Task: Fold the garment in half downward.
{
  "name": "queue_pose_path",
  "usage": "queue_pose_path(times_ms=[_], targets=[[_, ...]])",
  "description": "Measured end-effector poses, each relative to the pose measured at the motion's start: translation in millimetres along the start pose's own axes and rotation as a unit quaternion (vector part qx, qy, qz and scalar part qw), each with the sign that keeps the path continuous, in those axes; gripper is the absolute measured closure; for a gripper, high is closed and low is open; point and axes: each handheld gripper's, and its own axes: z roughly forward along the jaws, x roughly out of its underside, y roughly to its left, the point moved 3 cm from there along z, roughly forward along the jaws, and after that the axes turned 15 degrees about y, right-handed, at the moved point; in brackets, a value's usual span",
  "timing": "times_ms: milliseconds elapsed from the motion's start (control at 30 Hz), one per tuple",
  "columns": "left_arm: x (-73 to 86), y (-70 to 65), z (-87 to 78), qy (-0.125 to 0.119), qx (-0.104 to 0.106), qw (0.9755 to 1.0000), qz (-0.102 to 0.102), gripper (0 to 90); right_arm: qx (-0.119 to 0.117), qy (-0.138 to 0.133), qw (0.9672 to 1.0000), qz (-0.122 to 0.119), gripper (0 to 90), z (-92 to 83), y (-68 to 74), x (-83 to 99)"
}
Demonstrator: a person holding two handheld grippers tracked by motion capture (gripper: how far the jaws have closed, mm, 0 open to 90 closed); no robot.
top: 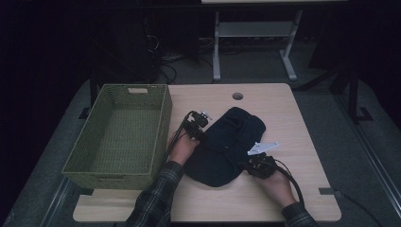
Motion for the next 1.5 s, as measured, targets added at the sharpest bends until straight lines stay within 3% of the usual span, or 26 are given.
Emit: queue_pose_path(times_ms=[333, 533, 767, 867, 1100, 1233, 1500], targets=[[10.5, -12.7, -2.0, 0.002, 0.004, 0.9999, 0.009, 90.0, 0.006, 0.009, 0.9999, -0.005, 90.0, -3.2, -2.8, 2.5], [20.4, -17.4, -2.8, -0.012, 0.03, 0.9995, 0.005, 90.0, 0.016, 0.014, 0.9997, -0.014, 90.0, -6.1, -6.1, 5.3], [31.2, -26.3, -4.4, -0.018, 0.054, 0.9983, 0.008, 90.0, 0.03, 0.021, 0.9993, -0.007, 90.0, -11.9, -11.3, 11.4], [35.6, -30.0, -5.6, -0.013, 0.059, 0.998, 0.02, 90.0, 0.036, 0.023, 0.9991, -0.006, 90.0, -15.5, -14.6, 16.2], [44.2, -44.4, -5.8, -0.023, 0.072, 0.9968, 0.025, 90.0, 0.038, 0.023, 0.999, 0.002, 90.0, -20.3, -18.7, 23.7], [49.4, -51.4, -6.8, -0.02, 0.079, 0.9959, 0.041, 90.0, 0.04, 0.025, 0.9989, 0.007, 90.0, -24.1, -20.6, 29.4], [58.1, -72.3, -8.7, -0.015, 0.092, 0.9938, 0.059, 90.0, 0.046, 0.031, 0.9984, 0.008, 90.0, -31.5, -21.9, 40.9]])
